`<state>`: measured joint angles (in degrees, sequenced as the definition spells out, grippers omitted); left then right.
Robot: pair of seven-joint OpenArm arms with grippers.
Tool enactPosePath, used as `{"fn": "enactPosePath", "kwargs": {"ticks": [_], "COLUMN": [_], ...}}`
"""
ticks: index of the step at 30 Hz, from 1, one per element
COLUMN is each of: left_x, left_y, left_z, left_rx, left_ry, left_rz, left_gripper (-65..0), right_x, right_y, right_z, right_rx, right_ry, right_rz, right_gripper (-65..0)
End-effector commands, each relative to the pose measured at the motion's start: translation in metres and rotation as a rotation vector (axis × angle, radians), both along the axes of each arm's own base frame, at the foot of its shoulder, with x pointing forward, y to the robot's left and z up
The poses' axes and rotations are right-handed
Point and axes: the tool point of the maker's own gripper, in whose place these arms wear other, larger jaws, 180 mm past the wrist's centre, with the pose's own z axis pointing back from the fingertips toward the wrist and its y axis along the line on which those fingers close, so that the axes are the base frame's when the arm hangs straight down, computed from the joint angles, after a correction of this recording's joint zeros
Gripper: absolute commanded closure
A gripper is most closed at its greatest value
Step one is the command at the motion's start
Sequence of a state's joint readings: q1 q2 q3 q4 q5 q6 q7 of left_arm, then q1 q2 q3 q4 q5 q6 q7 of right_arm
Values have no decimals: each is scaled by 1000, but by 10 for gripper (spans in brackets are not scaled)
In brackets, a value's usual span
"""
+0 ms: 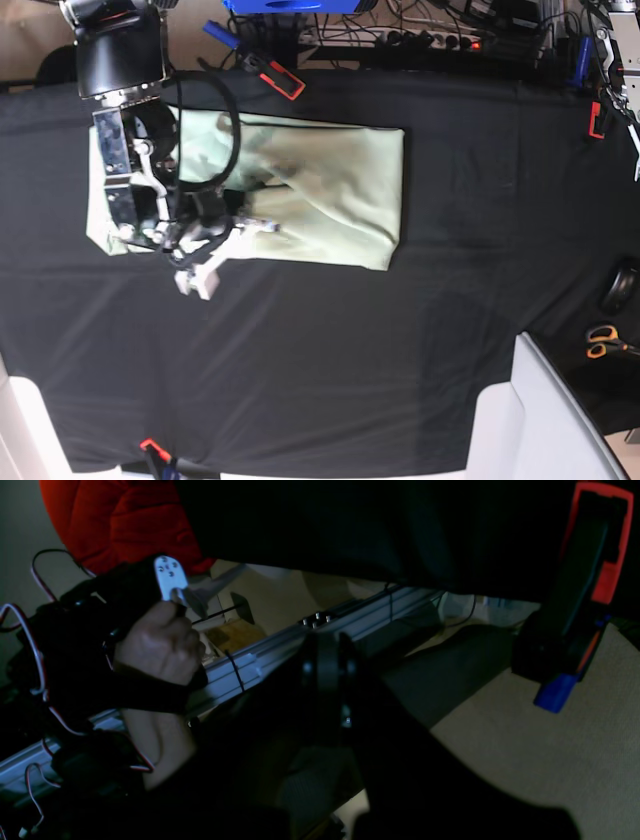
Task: Fold the T-shirt properly
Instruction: 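Grasp the middle fold again with the right gripper and smooth it flat, then open the right gripper and lift it away from the shirt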
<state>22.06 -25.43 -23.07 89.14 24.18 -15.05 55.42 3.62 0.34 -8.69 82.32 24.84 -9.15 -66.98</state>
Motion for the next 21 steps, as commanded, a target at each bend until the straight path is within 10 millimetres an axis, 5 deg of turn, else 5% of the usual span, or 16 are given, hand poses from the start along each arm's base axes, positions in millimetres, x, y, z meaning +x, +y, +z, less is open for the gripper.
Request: {"fn": "enactPosePath", "kwargs": {"ticks": [1,4,10,13,17,21], "left_x": [5,5,3,2,1,1], "left_y": [9,9,5,4,3,2], "left_z": [15,15,11,9,8,7], "left_rx": [49,49,40,34,31,27], "left_ry": [-14,-14,-11,-11,-12,-15], "left_rz": [-7,-7,-2,1,4,4], "left_gripper": [0,0,0,0,0,0], "right_x": [16,18,24,25,26,15], "right_y": [-3,-7,-4,-10,-78,-146], "right_z": [10,12,48,69,82,67], "right_rx": [5,3,21,28,-45,-161], "right_ry": [-54,-71,-182,-222,-310,-300], "right_rz": [-23,-36,-25,-39,-207,-248], "right_gripper": [-10,-20,-308,-338,-341,-369]}}
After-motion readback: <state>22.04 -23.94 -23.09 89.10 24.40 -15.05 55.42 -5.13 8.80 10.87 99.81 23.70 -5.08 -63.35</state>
